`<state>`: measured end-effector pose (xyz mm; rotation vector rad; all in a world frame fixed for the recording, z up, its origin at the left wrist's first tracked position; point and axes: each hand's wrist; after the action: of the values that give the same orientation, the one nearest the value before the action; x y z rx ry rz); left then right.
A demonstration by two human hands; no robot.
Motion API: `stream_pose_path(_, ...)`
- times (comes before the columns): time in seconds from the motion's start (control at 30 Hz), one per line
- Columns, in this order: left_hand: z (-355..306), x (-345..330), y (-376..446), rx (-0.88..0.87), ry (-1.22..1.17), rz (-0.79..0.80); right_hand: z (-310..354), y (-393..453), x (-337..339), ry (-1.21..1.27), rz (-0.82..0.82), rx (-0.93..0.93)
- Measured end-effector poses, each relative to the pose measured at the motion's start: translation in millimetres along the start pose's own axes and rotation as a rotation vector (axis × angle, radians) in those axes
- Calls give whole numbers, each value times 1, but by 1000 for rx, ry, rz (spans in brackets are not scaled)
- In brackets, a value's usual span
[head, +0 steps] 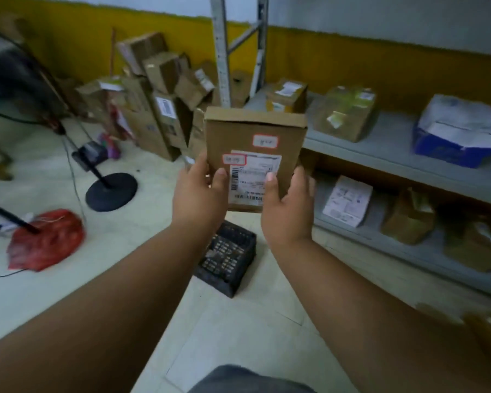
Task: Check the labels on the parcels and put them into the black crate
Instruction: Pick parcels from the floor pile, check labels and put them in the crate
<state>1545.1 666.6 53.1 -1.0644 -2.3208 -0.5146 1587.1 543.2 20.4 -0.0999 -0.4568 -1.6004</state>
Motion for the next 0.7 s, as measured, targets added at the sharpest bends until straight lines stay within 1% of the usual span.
stream_pose_path(0.13, 40, 45, 38, 104, -49, 3, 17, 5, -66, -28, 80, 33)
stream_pose_path(0.23, 60, 49, 62, 172, -165, -29, 19, 19, -103, -54, 127, 38)
stream_pose_path(0.33, 79, 43, 86, 242, -223, -40, 12, 40, -134, -115, 134, 20)
stream_pose_path(0.43, 95, 38, 121, 240, -200, 11, -1, 72, -165, -116, 171, -29)
stream_pose_path(0.57, 113, 43, 182, 252, -106, 41, -9, 118, -216, -102, 300, -116)
stream_pose_path(0.7, 129, 49, 228, 261, -63, 94, -8, 156, -262, -142, 353, -131)
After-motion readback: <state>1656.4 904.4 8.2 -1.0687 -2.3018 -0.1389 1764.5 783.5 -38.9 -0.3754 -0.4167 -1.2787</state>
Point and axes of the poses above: each hand's wrist, its own y-axis towards the middle knuckle, its own x-axis out of the back of the hand, z = x × y, and after that the axes turned 4 degrees about y, right-handed
